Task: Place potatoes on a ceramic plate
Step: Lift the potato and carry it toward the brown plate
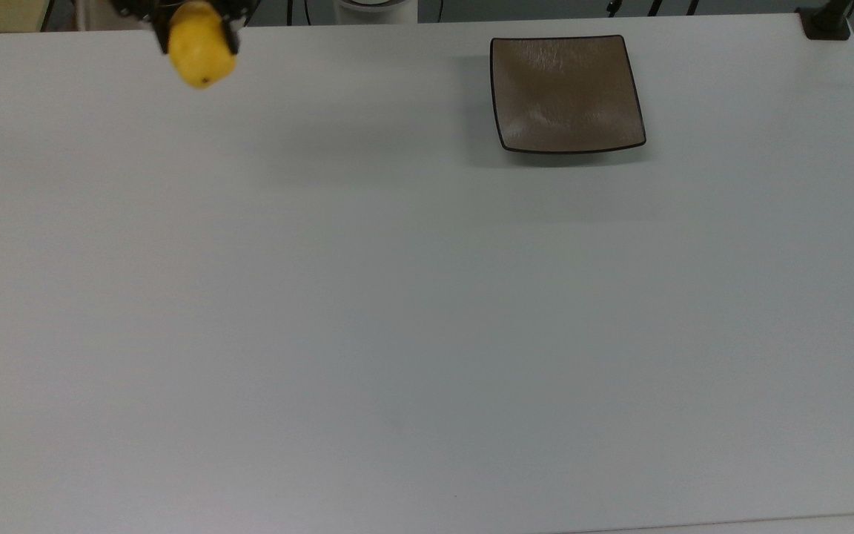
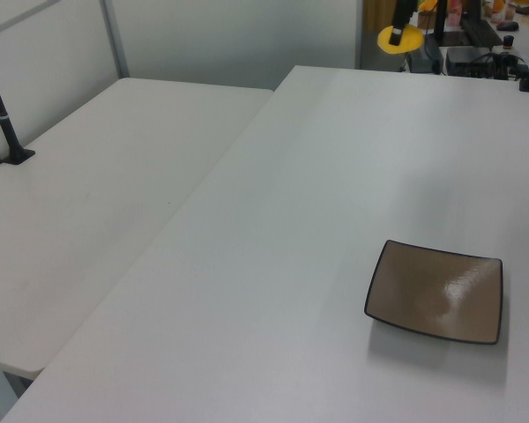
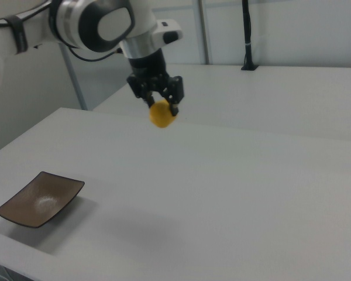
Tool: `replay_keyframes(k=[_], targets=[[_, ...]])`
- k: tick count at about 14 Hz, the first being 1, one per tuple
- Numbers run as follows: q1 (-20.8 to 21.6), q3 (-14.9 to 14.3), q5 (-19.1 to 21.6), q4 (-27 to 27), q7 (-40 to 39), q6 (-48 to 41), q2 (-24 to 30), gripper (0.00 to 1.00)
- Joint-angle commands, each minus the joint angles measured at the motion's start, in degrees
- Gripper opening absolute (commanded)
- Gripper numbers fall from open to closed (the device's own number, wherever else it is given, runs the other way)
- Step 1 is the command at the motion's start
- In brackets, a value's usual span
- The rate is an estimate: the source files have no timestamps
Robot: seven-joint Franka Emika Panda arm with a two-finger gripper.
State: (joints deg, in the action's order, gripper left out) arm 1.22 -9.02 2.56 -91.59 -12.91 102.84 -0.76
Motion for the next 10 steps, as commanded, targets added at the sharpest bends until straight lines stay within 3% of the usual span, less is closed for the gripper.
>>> replay_keyframes(k=[1, 4, 7, 8, 10], targets=[[6.67, -0.48, 0.96, -6.13, 5.95, -4.92, 6.63, 0.0], [14.22, -0.39, 1.05, -11.58, 13.32, -5.1, 11.29, 0.0], [23.71, -0.3, 1.22, -13.79, 21.32, -5.28, 12.54, 0.0], [27.04, 0.48, 1.57, -13.79, 25.18, -4.76, 11.58, 0.0], [28.66, 4.78, 2.45, -13.79, 29.77, -3.62, 8.24, 0.0]])
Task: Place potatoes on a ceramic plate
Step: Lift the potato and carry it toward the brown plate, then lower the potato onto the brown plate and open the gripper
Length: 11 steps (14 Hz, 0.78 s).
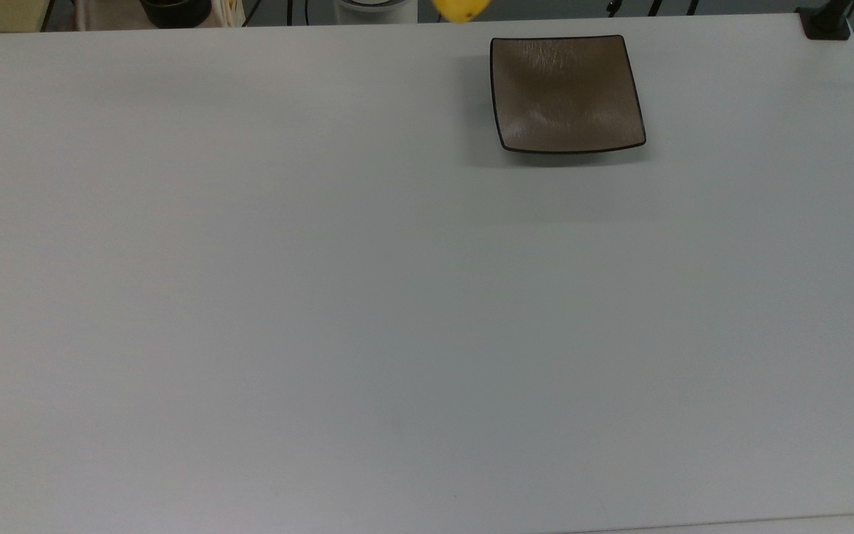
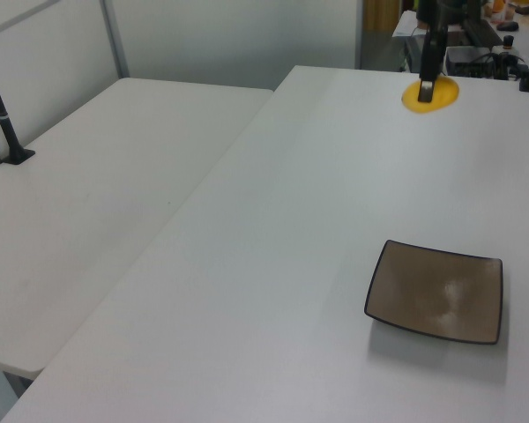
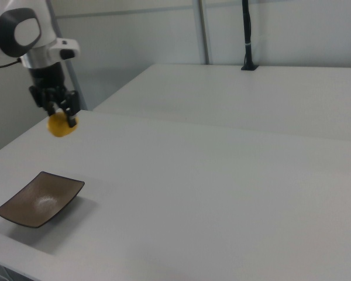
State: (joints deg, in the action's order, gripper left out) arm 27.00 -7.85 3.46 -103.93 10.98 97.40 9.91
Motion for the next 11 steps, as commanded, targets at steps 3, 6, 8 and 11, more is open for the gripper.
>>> replay_keyframes(k=[3, 6, 8, 11], targets=[[3.41, 7.13, 1.99, -2.59, 10.97, 6.29, -5.42, 0.0], [5.25, 7.94, 2.42, -5.74, 15.81, 11.03, -7.8, 0.0], [6.48, 8.2, 2.6, -9.78, 17.32, 15.95, -8.85, 0.0], [6.92, 8.29, 2.6, -12.43, 20.04, 21.5, -12.36, 0.03]])
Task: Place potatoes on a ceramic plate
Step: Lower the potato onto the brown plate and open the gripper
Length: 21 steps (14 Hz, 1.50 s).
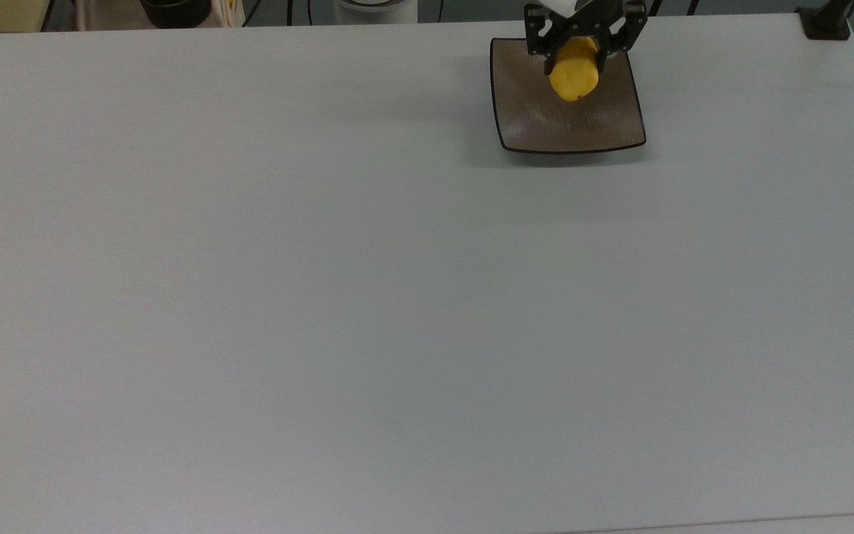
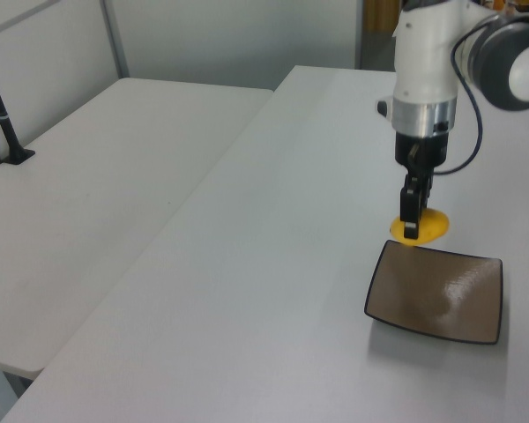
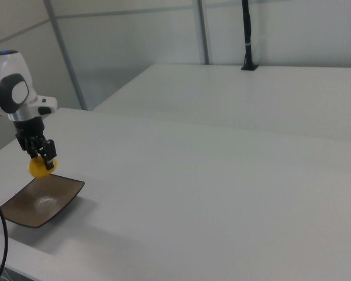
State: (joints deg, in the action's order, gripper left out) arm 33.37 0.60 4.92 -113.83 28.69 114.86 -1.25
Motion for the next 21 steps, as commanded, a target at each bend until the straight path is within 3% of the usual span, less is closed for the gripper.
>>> replay_keyframes(k=[1, 3, 5, 7, 8, 12, 14, 18, 21], targets=[[0.64, 0.97, 0.97, -3.15, 2.42, 4.84, -2.69, 0.04], [0.55, 2.29, 0.35, -4.38, 2.43, 7.03, -4.9, 0.11], [0.55, 2.38, 0.35, -4.82, 2.43, 7.57, -5.52, 0.28], [0.55, 2.38, 0.26, -4.74, 2.43, 7.4, -5.96, 0.85], [0.55, 2.38, 0.26, -4.48, 2.51, 6.96, -5.87, 1.0], [-0.85, 2.38, -0.7, -2.9, 2.43, 3.46, -2.98, 1.0], [-3.74, 2.3, -1.41, 0.17, 2.43, -1.28, -0.79, 1.0], [-13.66, 2.21, -2.02, 11.23, 2.43, -14.02, 2.64, 1.0], [-19.99, 1.95, -2.02, 13.45, 2.16, -15.71, 6.68, 1.0]])
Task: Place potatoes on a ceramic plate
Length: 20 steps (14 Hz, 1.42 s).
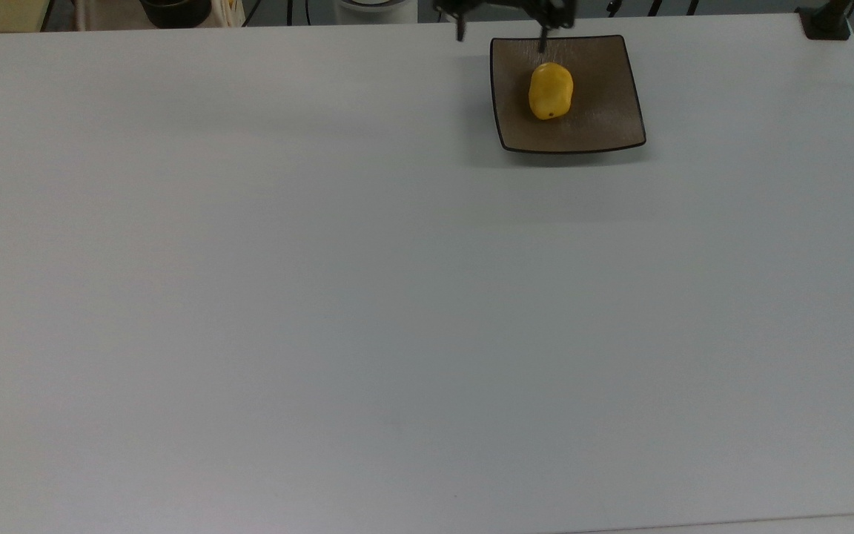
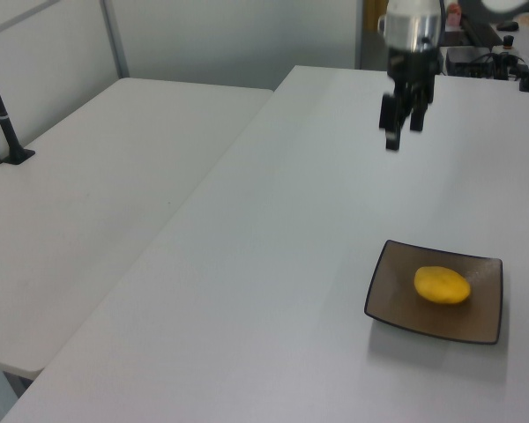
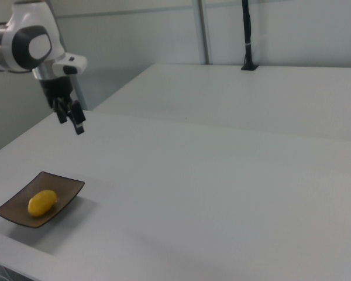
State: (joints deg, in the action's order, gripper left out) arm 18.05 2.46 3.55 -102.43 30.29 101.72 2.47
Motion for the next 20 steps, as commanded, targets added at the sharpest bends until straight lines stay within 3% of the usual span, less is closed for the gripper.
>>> replay_keyframes(k=[1, 5, 9, 13, 20], targets=[[-7.74, 0.61, -0.65, 2.32, 0.39, -3.01, 4.11, 1.0], [-13.3, 0.71, -0.65, 2.41, -4.33, -3.81, 5.61, 1.0], [-16.12, 0.71, -0.65, 2.5, -25.31, -3.11, 5.35, 1.0], [-17.44, 0.62, -0.65, 2.06, -36.51, -1.79, 5.0, 1.0], [-17.35, 0.62, -0.65, 1.62, -37.14, 2.52, 3.86, 1.0]])
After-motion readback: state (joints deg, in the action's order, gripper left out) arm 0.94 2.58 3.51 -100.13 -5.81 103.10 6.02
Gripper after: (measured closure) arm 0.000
